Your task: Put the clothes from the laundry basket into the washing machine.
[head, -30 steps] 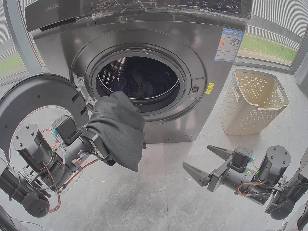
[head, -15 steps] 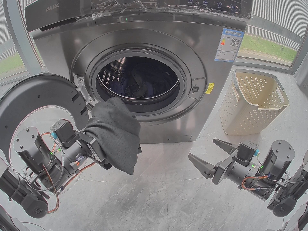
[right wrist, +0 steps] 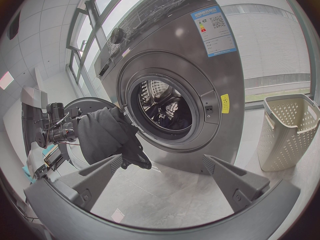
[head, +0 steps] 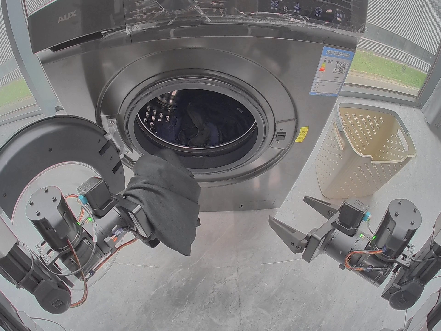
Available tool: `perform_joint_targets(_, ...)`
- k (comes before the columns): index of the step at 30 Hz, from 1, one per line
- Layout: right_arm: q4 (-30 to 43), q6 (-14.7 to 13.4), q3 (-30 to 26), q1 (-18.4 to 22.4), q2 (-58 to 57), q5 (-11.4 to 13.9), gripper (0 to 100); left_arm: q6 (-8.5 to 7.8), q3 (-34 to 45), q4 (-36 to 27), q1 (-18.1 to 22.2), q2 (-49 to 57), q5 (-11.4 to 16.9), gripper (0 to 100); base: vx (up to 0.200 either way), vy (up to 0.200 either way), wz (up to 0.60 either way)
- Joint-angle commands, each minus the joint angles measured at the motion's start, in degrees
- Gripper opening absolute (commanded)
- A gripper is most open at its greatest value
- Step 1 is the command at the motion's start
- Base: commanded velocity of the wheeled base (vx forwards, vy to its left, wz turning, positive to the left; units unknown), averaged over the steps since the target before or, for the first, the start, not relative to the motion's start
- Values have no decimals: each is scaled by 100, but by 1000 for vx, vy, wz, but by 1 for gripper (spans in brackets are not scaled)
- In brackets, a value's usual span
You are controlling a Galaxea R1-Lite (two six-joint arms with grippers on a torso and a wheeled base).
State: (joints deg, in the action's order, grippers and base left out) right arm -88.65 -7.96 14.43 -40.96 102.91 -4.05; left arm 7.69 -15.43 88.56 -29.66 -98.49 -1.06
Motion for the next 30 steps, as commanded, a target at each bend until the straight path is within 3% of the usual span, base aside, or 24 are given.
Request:
perform_joint_targets(1, 6, -4, -2, -8, 45, 0, 100, 4, 5, 3, -5, -74, 1, 0, 0, 0, 0)
perform_joint_targets(5, -3, -4, -2, -26, 62, 0, 100, 4, 49, 3, -14, -92, 1, 0, 0, 0, 0)
perform_joint_targets(11, -3, -4, -2, -26, 62, -8, 100, 4, 40, 3, -22, -188, 1, 0, 0, 200, 0)
perform_joint_targets(30, -3, -4, -11, -35, 106, -8, 100, -57, 102, 3, -101, -311, -26, 0, 0, 0, 0)
